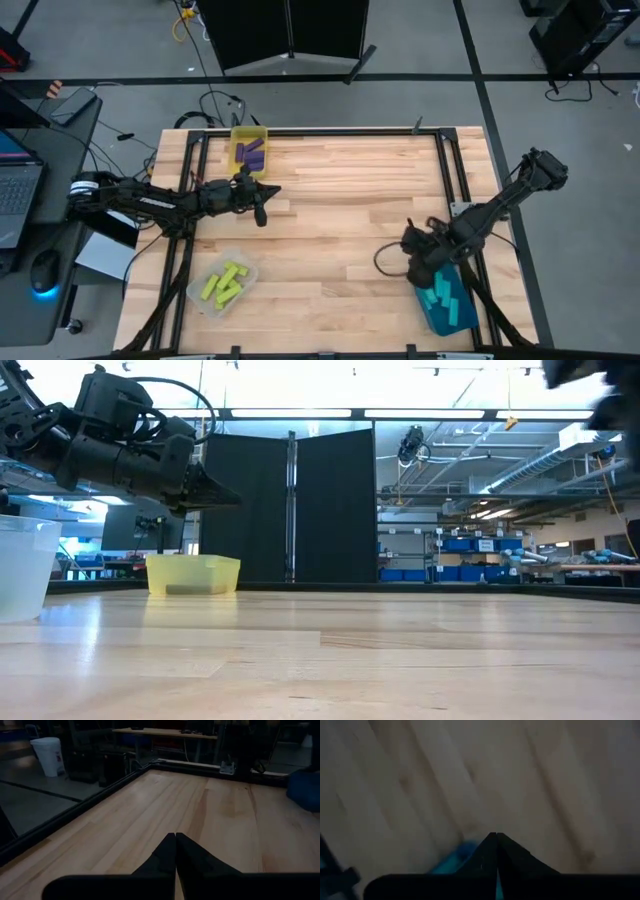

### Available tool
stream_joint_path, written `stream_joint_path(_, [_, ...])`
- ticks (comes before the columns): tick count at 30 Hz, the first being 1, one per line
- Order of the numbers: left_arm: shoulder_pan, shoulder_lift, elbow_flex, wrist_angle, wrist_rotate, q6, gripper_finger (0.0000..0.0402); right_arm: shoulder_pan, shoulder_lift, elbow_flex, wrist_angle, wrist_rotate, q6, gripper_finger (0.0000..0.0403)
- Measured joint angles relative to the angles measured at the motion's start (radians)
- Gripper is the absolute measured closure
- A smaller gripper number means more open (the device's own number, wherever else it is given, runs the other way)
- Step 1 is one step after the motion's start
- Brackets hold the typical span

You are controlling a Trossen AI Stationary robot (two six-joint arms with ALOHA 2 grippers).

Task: Sort blocks
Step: Return to Home Position

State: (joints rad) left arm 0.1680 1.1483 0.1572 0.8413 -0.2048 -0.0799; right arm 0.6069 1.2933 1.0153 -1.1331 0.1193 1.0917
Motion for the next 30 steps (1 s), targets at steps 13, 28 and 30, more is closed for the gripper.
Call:
stream_joint_path(13, [0.000,0.000,0.000,0.006,0.001,0.032,0.0385,-0.401,-0.071,0.000,0.344,0.078,-0.795,0.0397])
stream_joint_path(28, [0.000,0.000,0.000,0.006,0.000,0.051,0.0385,-0.721,-0.070,-0.191,1.008,-0.094,-1.223,0.0398])
stream_joint_path(30, [0.000,0.000,0.000,0.007,0.000,0.052,0.0385,-0.735,-0.072,-0.240,1.111,-0.095,-1.246,0.0398])
